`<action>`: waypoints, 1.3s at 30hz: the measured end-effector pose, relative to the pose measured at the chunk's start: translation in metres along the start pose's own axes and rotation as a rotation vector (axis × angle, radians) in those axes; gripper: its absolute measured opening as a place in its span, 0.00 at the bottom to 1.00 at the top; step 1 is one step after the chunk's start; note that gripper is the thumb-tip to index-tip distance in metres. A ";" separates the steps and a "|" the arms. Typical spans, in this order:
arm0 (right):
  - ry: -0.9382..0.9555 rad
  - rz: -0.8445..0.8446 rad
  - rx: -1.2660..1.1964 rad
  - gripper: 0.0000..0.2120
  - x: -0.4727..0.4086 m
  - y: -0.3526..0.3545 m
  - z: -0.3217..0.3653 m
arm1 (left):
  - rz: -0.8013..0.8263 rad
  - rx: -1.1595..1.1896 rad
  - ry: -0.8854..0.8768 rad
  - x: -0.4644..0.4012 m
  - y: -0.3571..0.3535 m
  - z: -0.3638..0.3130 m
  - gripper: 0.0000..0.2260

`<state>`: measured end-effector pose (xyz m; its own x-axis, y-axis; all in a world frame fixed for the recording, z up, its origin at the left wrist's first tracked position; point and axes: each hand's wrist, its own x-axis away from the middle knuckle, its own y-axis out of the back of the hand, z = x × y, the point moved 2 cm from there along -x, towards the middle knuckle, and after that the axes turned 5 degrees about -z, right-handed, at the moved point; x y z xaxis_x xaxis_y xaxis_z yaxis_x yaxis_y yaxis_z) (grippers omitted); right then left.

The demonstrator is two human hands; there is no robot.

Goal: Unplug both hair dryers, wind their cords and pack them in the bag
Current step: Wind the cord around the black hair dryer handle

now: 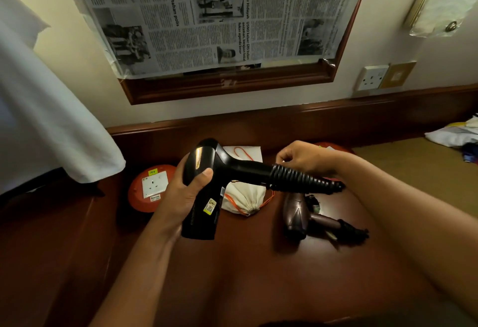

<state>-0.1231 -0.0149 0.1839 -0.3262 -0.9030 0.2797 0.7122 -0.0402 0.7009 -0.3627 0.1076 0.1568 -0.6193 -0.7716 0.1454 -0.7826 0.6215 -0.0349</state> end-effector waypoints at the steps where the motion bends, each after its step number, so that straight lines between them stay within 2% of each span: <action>1: 0.012 -0.003 0.033 0.10 0.000 0.002 0.003 | 0.004 -0.037 -0.031 0.000 -0.001 -0.002 0.26; 5: 0.040 -0.061 0.240 0.17 0.006 0.000 0.016 | -0.020 -0.229 -0.165 0.000 -0.008 -0.005 0.30; 8: 0.047 -0.123 0.404 0.17 0.011 -0.006 0.023 | -0.065 -0.371 -0.224 0.000 -0.012 0.001 0.34; 12: -0.042 -0.157 0.471 0.13 0.020 -0.020 0.024 | -0.139 -0.499 -0.292 0.002 -0.017 0.005 0.35; 15: -0.092 -0.214 0.419 0.09 0.024 -0.030 0.024 | -0.208 -0.559 -0.340 0.001 -0.022 0.008 0.36; 18: -0.202 -0.298 0.117 0.10 0.026 -0.047 0.014 | -0.277 -0.602 -0.374 0.002 -0.027 0.018 0.37; 22: -0.329 -0.501 -0.482 0.07 0.037 -0.074 0.005 | -0.330 -0.498 -0.299 0.003 -0.030 0.034 0.37; 24: -0.323 -0.589 -0.645 0.06 0.039 -0.087 0.003 | -0.324 -0.388 -0.225 0.005 -0.031 0.039 0.35; 27: -0.274 -0.664 -0.531 0.03 0.042 -0.098 0.001 | -0.312 -0.236 -0.154 0.010 -0.031 0.047 0.33; 31: -0.196 -0.685 -0.288 0.05 0.051 -0.112 -0.002 | -0.305 -0.180 -0.068 0.015 -0.024 0.064 0.32; 37: -0.220 -0.523 -0.097 0.13 0.064 -0.123 -0.010 | -0.317 -0.096 0.022 0.032 -0.020 0.088 0.31; 39: -0.254 -0.488 -0.137 0.12 0.068 -0.129 -0.014 | -0.322 -0.050 0.051 0.035 -0.022 0.094 0.29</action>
<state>-0.2289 -0.0771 0.1034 -0.7654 -0.6349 0.1056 0.5096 -0.4977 0.7019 -0.3732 0.0546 0.0692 -0.3351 -0.9227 0.1907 -0.9330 0.3532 0.0690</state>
